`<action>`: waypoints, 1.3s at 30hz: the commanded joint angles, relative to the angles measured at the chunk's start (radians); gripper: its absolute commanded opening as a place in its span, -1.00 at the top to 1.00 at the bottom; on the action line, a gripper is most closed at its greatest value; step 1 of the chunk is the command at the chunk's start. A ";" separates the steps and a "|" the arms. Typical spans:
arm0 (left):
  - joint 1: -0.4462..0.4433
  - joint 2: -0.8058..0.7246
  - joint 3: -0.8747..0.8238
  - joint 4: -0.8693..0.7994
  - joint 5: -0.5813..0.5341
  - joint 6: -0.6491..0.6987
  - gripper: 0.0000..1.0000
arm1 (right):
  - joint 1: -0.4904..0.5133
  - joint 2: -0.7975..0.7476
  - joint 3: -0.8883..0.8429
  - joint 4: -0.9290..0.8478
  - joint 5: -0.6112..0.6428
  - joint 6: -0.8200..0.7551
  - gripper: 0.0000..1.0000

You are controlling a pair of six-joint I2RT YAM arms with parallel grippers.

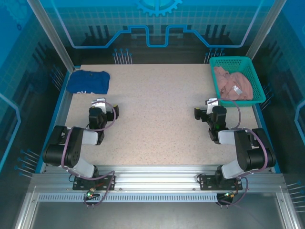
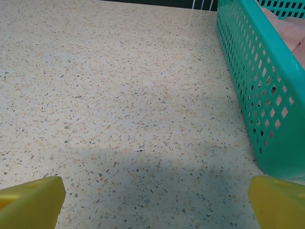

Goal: Fold the inside-out t-shirt
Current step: Pick up the T-shirt from the basket.

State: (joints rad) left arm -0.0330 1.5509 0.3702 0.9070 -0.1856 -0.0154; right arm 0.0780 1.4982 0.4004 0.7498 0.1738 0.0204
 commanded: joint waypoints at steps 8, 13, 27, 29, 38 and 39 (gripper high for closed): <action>0.000 -0.002 0.008 0.020 0.014 0.016 -0.98 | 0.002 0.005 0.020 0.028 -0.013 -0.011 -1.00; 0.021 -0.056 -0.030 0.031 -0.076 -0.051 -0.98 | 0.006 -0.010 0.025 0.013 0.020 0.000 -1.00; 0.039 -0.506 0.130 -0.590 0.084 -0.411 -0.98 | -0.034 -0.435 0.153 -0.608 -0.034 0.325 -1.00; 0.027 -0.505 0.157 -0.590 0.175 -0.443 -0.98 | 0.041 -0.440 0.168 -0.615 -0.081 0.310 -1.00; 0.013 -0.282 0.401 -0.816 0.255 -0.467 -0.98 | 0.199 -0.317 0.459 -0.894 0.125 0.180 -1.00; 0.000 -0.271 0.405 -0.808 0.288 -0.466 -0.98 | 0.147 -0.306 0.474 -0.919 0.108 0.192 -1.00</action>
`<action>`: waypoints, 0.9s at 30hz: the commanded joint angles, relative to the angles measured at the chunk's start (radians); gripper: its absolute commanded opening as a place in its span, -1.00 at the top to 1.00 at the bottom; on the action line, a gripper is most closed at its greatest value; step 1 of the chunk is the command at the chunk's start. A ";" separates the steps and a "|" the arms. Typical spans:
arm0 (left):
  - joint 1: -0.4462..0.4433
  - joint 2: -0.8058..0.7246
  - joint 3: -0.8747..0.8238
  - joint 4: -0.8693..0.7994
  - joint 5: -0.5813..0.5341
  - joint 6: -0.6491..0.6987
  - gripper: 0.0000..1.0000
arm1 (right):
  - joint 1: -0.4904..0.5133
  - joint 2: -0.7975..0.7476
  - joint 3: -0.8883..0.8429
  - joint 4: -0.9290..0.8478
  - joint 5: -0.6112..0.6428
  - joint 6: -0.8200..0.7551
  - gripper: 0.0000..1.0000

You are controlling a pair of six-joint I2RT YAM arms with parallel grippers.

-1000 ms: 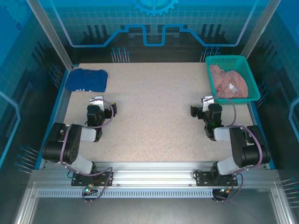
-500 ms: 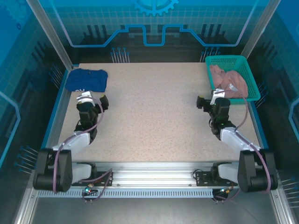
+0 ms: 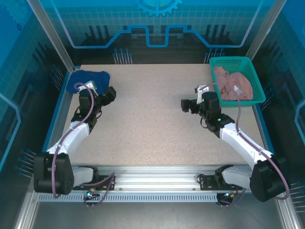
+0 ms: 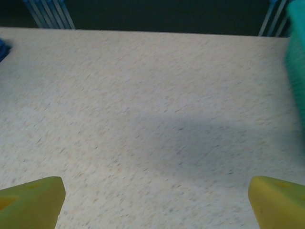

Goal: Fold the inside-out t-shirt
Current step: Pick up the T-shirt from the basket.

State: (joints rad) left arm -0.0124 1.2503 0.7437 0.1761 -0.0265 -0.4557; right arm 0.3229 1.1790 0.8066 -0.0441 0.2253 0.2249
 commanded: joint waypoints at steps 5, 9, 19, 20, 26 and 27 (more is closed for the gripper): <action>-0.141 0.068 0.073 -0.079 0.176 -0.017 -0.98 | -0.367 0.209 0.275 -0.266 0.115 0.013 -1.00; -0.237 0.094 0.102 -0.068 0.183 -0.019 -0.98 | -0.514 0.436 0.459 -0.350 0.069 0.036 -0.98; -0.434 0.193 0.178 -0.055 0.165 -0.004 -0.98 | -0.590 1.005 1.023 -0.597 0.053 0.017 -0.93; -0.441 0.199 0.182 -0.059 0.164 -0.001 -0.98 | -0.591 1.048 1.072 -0.612 0.056 0.009 -0.92; -0.462 0.199 0.192 -0.094 0.155 0.015 -0.98 | -0.589 1.271 1.351 -0.737 0.035 -0.042 -0.69; -0.464 0.194 0.190 -0.100 0.152 0.018 -0.98 | -0.590 1.289 1.377 -0.747 0.013 -0.053 -0.59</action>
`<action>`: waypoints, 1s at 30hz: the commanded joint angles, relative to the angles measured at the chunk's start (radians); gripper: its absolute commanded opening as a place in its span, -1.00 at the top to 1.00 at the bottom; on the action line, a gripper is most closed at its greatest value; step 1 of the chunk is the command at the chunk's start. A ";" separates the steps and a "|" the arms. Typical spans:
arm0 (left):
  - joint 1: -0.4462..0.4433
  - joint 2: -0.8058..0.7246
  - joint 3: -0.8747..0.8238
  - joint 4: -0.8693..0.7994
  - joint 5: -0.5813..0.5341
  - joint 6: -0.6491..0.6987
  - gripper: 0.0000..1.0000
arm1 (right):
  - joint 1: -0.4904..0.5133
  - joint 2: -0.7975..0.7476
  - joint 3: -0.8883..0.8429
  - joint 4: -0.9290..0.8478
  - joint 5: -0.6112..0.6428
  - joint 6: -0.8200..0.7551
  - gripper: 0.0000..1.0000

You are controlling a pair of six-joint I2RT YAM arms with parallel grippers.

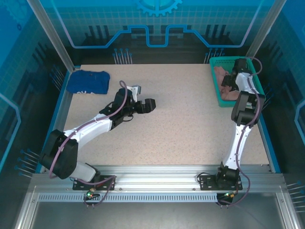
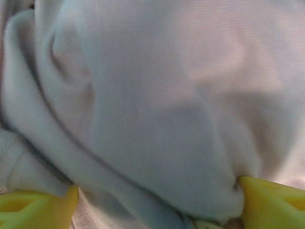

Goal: Fold the inside-out t-shirt
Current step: Pick up the T-shirt from the basket.

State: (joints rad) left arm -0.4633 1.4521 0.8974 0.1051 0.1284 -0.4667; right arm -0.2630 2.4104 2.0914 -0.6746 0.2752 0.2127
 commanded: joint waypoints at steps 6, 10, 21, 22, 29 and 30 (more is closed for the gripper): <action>-0.017 -0.043 0.008 -0.043 -0.027 0.033 -0.98 | -0.004 0.074 0.157 -0.146 -0.156 -0.080 0.75; -0.018 -0.073 -0.003 -0.059 -0.038 0.029 -0.98 | 0.029 -0.168 -0.106 0.022 -0.140 -0.073 1.00; -0.026 -0.183 -0.067 -0.051 -0.066 0.019 -0.98 | 0.157 -0.832 -0.496 0.237 -0.149 -0.021 1.00; -0.026 -0.199 -0.075 -0.053 -0.080 0.021 -0.97 | 0.184 -0.884 -0.501 0.237 -0.157 -0.024 1.00; 0.011 -0.308 -0.131 -0.090 -0.218 0.037 -0.98 | 0.473 -1.145 -0.516 0.216 -0.161 -0.064 1.00; 0.026 -0.323 -0.138 -0.097 -0.228 0.030 -0.98 | 0.516 -1.159 -0.520 0.212 -0.163 -0.056 1.00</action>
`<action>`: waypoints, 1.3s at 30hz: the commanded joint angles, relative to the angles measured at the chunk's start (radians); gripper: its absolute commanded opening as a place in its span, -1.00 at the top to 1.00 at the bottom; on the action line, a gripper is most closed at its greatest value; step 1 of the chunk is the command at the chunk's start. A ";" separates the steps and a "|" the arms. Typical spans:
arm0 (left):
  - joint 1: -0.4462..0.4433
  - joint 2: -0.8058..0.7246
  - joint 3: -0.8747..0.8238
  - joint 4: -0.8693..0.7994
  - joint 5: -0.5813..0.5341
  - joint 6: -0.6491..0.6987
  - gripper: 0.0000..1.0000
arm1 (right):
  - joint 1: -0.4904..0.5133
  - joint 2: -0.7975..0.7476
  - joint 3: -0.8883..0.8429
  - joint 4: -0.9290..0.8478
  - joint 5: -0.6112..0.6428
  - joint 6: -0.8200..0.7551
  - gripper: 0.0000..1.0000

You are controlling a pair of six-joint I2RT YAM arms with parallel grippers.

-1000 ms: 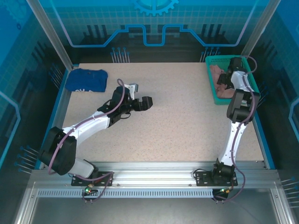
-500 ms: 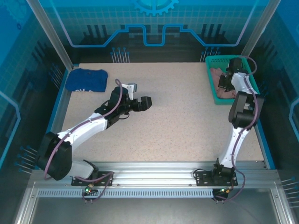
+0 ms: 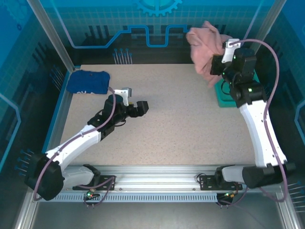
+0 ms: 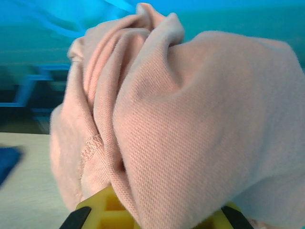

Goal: Fold the inside-out t-shirt
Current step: Pick up the T-shirt from the basket, then place the T-shirt at the center of the table.

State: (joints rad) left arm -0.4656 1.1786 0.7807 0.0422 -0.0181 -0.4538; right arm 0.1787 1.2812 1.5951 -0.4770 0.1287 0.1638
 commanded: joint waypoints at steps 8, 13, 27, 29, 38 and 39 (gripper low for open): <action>0.135 -0.220 -0.094 -0.127 -0.254 -0.036 -0.98 | 0.379 0.008 -0.161 0.047 -0.059 0.133 1.00; 0.136 -0.300 -0.129 -0.143 -0.290 -0.022 -0.98 | 0.429 0.200 -0.260 0.044 -0.090 0.205 0.51; 0.128 -0.004 -0.152 -0.074 0.047 -0.048 -0.95 | 0.285 0.343 -0.491 0.043 -0.151 0.195 -0.65; 0.130 0.084 -0.115 -0.077 0.028 -0.053 -0.91 | 0.276 0.381 -0.486 0.076 -0.127 0.202 -0.56; 0.029 0.335 -0.072 -0.044 0.094 -0.088 -0.47 | 0.248 0.511 -0.445 0.181 -0.154 0.236 0.25; 0.023 0.356 -0.079 -0.029 0.084 -0.091 -0.35 | 0.247 0.511 -0.446 0.185 -0.141 0.233 0.37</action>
State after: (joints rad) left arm -0.4156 1.4944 0.7010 -0.0101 0.0505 -0.5339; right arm 0.4355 1.7832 1.1152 -0.3355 -0.0086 0.3847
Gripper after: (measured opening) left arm 0.689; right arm 0.343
